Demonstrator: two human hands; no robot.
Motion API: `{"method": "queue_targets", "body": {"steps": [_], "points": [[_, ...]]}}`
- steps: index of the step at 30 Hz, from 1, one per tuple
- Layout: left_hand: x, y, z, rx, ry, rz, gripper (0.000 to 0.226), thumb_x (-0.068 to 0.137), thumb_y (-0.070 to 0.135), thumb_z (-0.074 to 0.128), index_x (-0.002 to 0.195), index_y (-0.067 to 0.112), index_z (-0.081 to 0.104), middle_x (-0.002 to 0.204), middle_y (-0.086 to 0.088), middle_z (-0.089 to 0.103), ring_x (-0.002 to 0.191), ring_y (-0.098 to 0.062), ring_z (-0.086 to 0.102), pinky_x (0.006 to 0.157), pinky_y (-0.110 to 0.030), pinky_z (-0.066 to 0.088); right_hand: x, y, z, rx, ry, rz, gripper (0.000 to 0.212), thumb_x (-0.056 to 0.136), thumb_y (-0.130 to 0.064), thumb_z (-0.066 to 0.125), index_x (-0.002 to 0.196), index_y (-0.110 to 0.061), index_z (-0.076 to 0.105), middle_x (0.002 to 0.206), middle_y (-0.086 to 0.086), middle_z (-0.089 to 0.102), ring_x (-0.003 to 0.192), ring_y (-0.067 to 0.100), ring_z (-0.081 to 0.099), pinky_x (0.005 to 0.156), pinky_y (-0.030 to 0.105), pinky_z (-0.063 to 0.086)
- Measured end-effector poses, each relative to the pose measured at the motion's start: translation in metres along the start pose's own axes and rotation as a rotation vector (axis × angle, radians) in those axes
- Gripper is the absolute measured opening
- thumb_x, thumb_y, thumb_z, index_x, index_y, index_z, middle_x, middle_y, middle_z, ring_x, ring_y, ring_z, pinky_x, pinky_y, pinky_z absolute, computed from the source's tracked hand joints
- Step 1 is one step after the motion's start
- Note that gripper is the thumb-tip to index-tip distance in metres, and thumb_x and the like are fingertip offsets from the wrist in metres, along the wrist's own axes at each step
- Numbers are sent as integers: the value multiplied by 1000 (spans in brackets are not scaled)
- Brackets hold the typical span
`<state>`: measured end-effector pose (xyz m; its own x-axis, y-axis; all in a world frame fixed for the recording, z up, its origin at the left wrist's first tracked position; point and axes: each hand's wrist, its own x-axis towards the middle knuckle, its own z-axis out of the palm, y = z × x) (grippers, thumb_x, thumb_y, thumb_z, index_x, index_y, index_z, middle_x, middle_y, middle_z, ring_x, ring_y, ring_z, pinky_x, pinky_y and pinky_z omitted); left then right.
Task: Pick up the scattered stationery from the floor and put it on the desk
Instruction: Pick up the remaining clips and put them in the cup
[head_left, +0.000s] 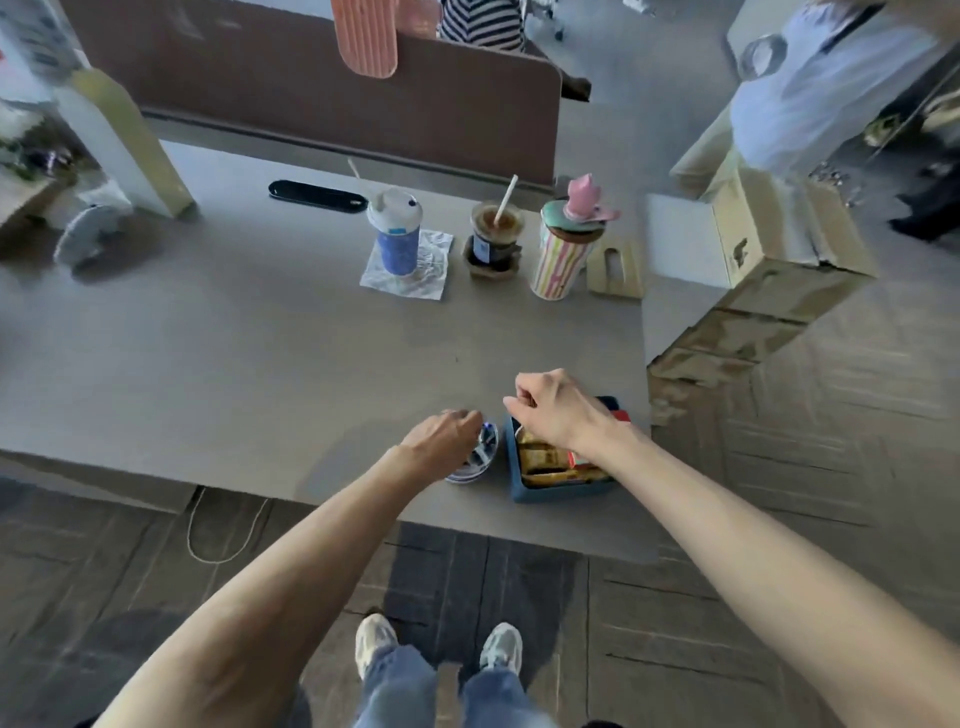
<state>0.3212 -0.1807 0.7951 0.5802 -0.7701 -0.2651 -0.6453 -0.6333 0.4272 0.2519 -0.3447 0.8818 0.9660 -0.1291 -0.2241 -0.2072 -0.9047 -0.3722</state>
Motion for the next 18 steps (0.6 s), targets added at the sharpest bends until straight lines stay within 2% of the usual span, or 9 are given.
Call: {"method": "queue_targets", "body": {"steps": [4,8,14,18], "points": [[-1,-9,-2,-97,41,111,28,84,4,58,112,5,54,101,-14,57,83,-34,59,71,-41,48,4,-4,-1,1,-29,18,37,97,-30,51,64,-17,38,64,1,50,60,20,50,55,29,38],[-7,-14,-4,-217,115,129,28,87,8,56,115,10,56,101,-9,66,82,-30,62,69,-36,50,6,-12,2,-14,-53,6,36,96,-29,51,64,-21,38,66,1,51,62,20,51,53,27,37],[-23,-19,-8,-480,155,19,26,89,8,52,111,16,62,99,4,71,88,-17,66,79,-30,52,16,-24,12,-15,-113,29,33,93,-31,54,65,-19,42,70,4,54,67,26,54,58,29,37],[-35,-30,-10,-504,232,-52,20,92,14,52,107,16,65,97,1,71,88,-19,66,82,-34,52,25,-32,23,-31,-156,55,31,92,-32,56,67,-18,45,77,7,59,72,28,55,62,30,39]]}}
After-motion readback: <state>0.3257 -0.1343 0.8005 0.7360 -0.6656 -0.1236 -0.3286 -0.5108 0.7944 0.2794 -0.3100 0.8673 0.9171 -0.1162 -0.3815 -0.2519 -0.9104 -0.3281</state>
